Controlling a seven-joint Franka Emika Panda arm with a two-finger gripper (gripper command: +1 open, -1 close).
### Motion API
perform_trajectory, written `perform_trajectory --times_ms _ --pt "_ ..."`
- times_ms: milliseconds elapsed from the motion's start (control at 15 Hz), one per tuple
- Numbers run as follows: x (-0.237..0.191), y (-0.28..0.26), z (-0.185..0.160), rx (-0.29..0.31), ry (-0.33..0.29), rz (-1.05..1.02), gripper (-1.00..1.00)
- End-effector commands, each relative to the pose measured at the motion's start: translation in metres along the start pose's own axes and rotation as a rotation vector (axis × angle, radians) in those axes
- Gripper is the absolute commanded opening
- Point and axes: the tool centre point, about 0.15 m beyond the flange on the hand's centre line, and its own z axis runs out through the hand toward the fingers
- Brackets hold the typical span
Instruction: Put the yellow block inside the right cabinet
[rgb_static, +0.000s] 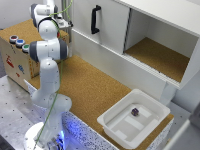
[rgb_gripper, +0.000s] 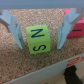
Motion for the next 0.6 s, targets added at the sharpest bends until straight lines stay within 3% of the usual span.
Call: perform_trajectory --times_ms 0,267,533 --pt "0.012 -0.006 0.003 -0.036 -0.037 -0.019 -1.0" --pt "-0.01 0.022 -0.012 -0.049 -0.011 0.093 -1.0" --pt "-0.088 0.08 -0.039 -0.063 0.044 0.385 -1.0"
